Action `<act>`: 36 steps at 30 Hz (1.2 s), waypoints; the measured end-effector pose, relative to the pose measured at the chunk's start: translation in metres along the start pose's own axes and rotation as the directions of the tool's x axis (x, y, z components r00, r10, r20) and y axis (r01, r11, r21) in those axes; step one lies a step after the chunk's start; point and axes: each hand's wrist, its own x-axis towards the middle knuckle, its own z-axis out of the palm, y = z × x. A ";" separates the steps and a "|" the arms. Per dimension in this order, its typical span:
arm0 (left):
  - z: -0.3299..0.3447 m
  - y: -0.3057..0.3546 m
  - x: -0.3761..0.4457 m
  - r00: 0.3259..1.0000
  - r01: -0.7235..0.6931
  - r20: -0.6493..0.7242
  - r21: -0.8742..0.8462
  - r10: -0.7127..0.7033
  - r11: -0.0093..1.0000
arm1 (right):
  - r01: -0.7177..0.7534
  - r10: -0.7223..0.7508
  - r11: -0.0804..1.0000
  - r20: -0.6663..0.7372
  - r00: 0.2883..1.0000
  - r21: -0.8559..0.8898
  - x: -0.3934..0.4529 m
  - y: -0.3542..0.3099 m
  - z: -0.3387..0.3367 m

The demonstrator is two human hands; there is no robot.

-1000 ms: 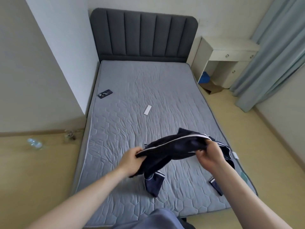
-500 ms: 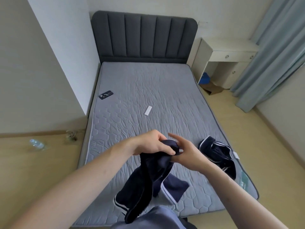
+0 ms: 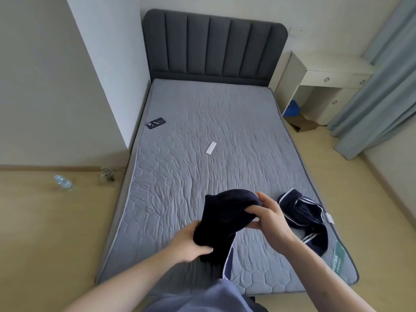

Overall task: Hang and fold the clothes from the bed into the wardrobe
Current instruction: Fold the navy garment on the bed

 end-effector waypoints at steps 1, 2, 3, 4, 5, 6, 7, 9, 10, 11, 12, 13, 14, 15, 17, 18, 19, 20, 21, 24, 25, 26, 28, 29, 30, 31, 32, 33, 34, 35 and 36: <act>0.001 0.001 0.008 0.999 -0.014 -0.043 -0.013 0.014 1.000 | -0.003 0.003 1.000 0.004 1.000 0.019 0.000 -0.001 -0.003; -0.001 0.003 0.015 0.995 -0.041 -0.093 -0.013 0.040 0.999 | -0.006 0.005 1.000 0.008 1.000 0.021 0.001 -0.003 -0.007; -0.006 0.007 0.019 0.988 -0.058 -0.143 0.001 0.058 0.998 | -0.007 0.007 1.000 0.012 1.000 0.016 0.000 -0.005 -0.012; -0.014 0.010 0.023 0.980 -0.078 -0.185 0.007 0.078 0.997 | -0.003 0.004 1.000 0.017 1.000 -0.005 -0.001 -0.006 -0.019; -0.024 0.015 0.024 0.969 -0.095 -0.226 0.016 0.096 0.995 | -0.002 0.002 0.999 0.009 1.000 -0.044 -0.002 -0.007 -0.026; -0.037 0.020 0.024 0.956 -0.132 -0.260 0.032 0.136 0.991 | 0.005 -0.007 0.993 -0.012 1.000 -0.114 -0.003 -0.008 -0.035; -0.051 0.029 0.021 0.942 -0.182 -0.280 0.041 0.186 0.982 | 0.008 -0.019 0.975 -0.047 0.999 -0.222 -0.004 -0.008 -0.044; -0.077 0.052 0.012 0.924 -0.285 -0.244 0.072 0.294 0.956 | -0.025 -0.037 0.879 -0.120 0.992 -0.476 -0.007 -0.003 -0.060; -0.087 0.067 0.005 0.925 -0.316 -0.192 0.091 0.328 0.944 | -0.051 -0.022 0.828 -0.123 0.992 -0.559 -0.010 0.001 -0.063; -0.095 0.082 -0.002 0.926 -0.339 -0.138 0.103 0.351 0.935 | -0.060 0.003 0.790 -0.095 0.996 -0.610 -0.013 0.006 -0.063; -0.099 0.097 -0.008 0.924 -0.359 -0.097 0.117 0.370 0.926 | -0.054 0.032 0.760 -0.045 0.998 -0.648 -0.014 0.012 -0.059; -0.100 0.111 -0.013 0.920 -0.373 -0.073 0.147 0.386 0.916 | -0.028 0.052 0.738 0.016 0.999 -0.674 -0.014 0.018 -0.052; -0.101 0.124 -0.017 0.916 -0.379 -0.060 0.195 0.397 0.904 | 0.010 0.058 0.726 0.075 0.995 -0.688 -0.014 0.023 -0.044; -0.100 0.135 -0.020 0.912 -0.383 -0.056 0.244 0.407 0.891 | 0.050 0.046 0.723 0.120 0.992 -0.689 -0.012 0.028 -0.036; -0.100 0.150 -0.021 0.906 -0.385 -0.064 0.291 0.419 0.876 | 0.104 -0.004 0.712 0.144 0.990 -0.694 -0.007 0.037 -0.023; -0.102 0.153 -0.020 0.905 -0.376 -0.079 0.314 0.419 0.872 | 0.117 -0.029 0.704 0.135 0.990 -0.701 -0.004 0.040 -0.020; -0.106 0.152 -0.017 0.905 -0.358 -0.092 0.360 0.415 0.862 | 0.116 -0.051 0.696 0.112 0.992 -0.709 -0.001 0.042 -0.020; -0.111 0.148 -0.014 0.909 -0.328 -0.097 0.432 0.405 0.840 | 0.112 -0.068 0.696 0.089 0.994 -0.709 0.002 0.043 -0.024; -0.118 0.141 -0.009 0.919 -0.286 -0.094 0.512 0.384 0.810 | 0.104 -0.085 0.695 0.063 0.994 -0.712 0.006 0.043 -0.029; -0.138 0.109 0.004 0.965 -0.150 -0.066 0.659 0.255 0.737 | 0.060 -0.060 0.662 0.027 0.998 -0.747 0.017 0.038 -0.050; -0.142 0.098 0.009 0.977 -0.124 -0.050 0.657 0.207 0.744 | 0.059 -0.048 0.625 0.037 0.998 -0.779 0.022 0.037 -0.056; -0.144 0.087 0.014 0.986 -0.105 -0.032 0.633 0.162 0.767 | 0.062 -0.035 0.581 0.051 0.998 -0.812 0.028 0.034 -0.059; -0.146 0.071 0.024 0.996 -0.077 0.003 0.538 0.089 0.840 | 0.072 0.003 0.529 0.087 0.996 -0.845 0.040 0.026 -0.061; -0.146 0.065 0.030 0.998 -0.067 0.018 0.482 0.067 0.874 | 0.081 0.032 0.521 0.114 0.993 -0.850 0.046 0.021 -0.061; -0.147 0.061 0.034 0.998 -0.059 0.030 0.426 0.051 0.903 | 0.086 0.065 0.517 0.139 0.988 -0.852 0.051 0.017 -0.062; -0.147 0.056 0.039 0.999 -0.050 0.034 0.363 0.040 0.930 | 0.087 0.096 0.512 0.157 0.983 -0.854 0.057 0.013 -0.063; -0.148 0.053 0.043 0.999 -0.041 0.031 0.300 0.033 0.953 | 0.082 0.121 0.502 0.163 0.979 -0.861 0.063 0.010 -0.065; -0.149 0.051 0.048 0.999 -0.035 0.023 0.244 0.030 0.969 | 0.072 0.136 0.485 0.157 0.978 -0.871 0.069 0.008 -0.068; -0.151 0.051 0.052 0.999 -0.036 0.011 0.199 0.035 0.979 | 0.063 0.139 0.456 0.141 0.980 -0.888 0.076 0.005 -0.070; -0.154 0.055 0.058 0.999 -0.045 -0.015 0.170 0.048 0.984 | 0.059 0.128 0.412 0.122 0.984 -0.909 0.083 0.000 -0.073; -0.159 0.062 0.065 0.996 -0.058 -0.053 0.152 0.067 0.987 | 0.058 0.104 0.366 0.103 0.989 -0.929 0.091 -0.007 -0.075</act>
